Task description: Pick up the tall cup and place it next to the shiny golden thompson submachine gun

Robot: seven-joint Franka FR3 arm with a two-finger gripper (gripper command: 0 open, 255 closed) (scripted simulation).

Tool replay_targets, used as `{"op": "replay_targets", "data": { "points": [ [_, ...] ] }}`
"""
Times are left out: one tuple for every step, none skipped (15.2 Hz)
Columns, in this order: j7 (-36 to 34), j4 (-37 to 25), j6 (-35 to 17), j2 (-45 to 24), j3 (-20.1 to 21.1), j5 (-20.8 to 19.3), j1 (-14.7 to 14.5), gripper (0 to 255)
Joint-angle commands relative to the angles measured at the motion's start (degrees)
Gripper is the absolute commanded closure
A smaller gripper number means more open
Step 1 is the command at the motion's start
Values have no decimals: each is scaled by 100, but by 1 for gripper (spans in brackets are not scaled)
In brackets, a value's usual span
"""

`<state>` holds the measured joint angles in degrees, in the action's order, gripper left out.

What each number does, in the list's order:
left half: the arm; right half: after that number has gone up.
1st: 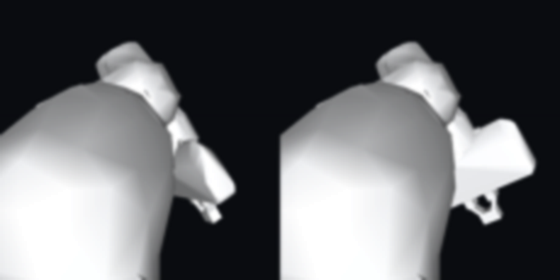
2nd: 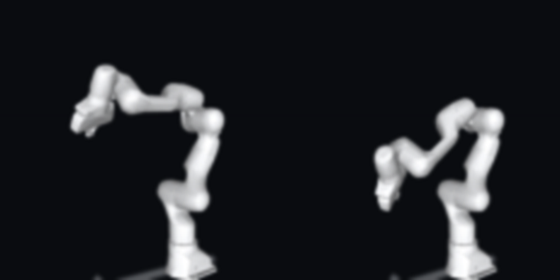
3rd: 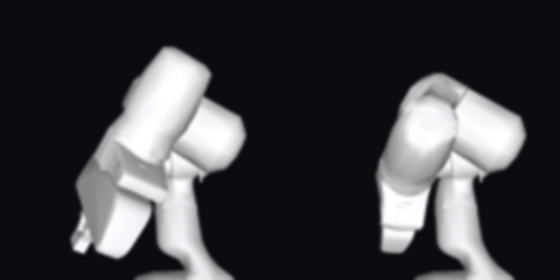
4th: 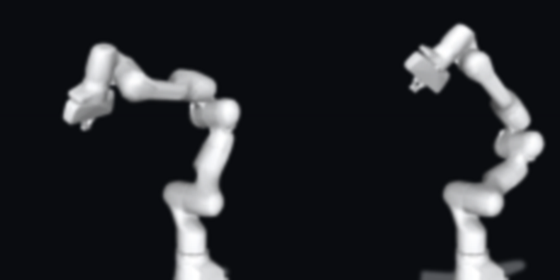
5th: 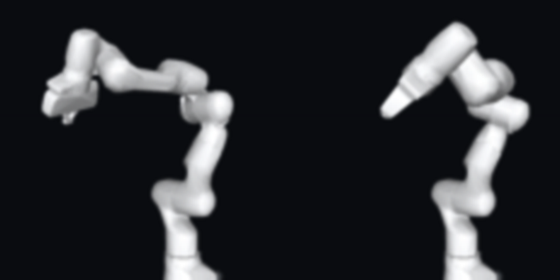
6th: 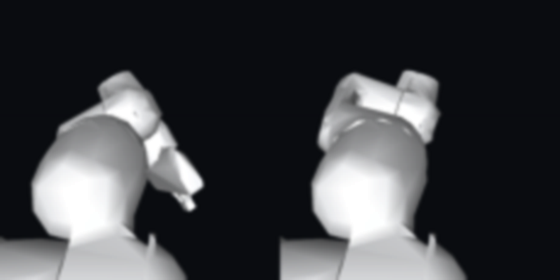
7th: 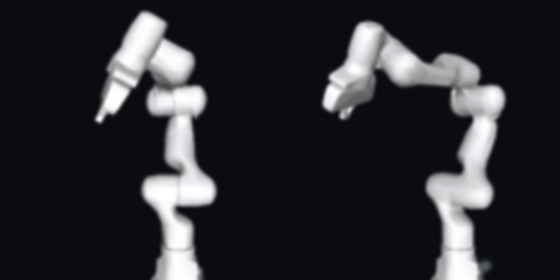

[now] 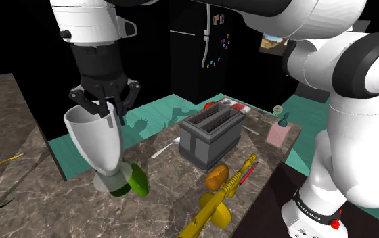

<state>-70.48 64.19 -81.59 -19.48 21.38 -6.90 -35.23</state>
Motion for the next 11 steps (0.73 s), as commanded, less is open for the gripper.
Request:
{"op": "replay_targets", "data": {
  "points": [
    [-255, -638, 239, -414, 56, -166, -299, 255],
    [-368, -1015, 380, -661, 69, -259, -478, 255],
    [-472, -1464, 552, -944, 75, -365, -676, 255],
    [-560, -2049, 786, -1296, 64, -490, -916, 255],
    [-584, -2338, 903, -1463, 42, -541, -1031, 255],
    [-596, -1990, 710, -1312, 52, -484, -949, 255],
    [-605, -1702, 544, -1194, 67, -444, -880, 255],
    [-612, -1452, 395, -1095, 79, -411, -820, 255],
    [-616, -1228, 257, -1011, 88, -381, -770, 255],
    [-620, -1024, 128, -937, 96, -355, -725, 255],
    [-622, -836, 6, -871, 101, -332, -685, 255]
  ]
}}
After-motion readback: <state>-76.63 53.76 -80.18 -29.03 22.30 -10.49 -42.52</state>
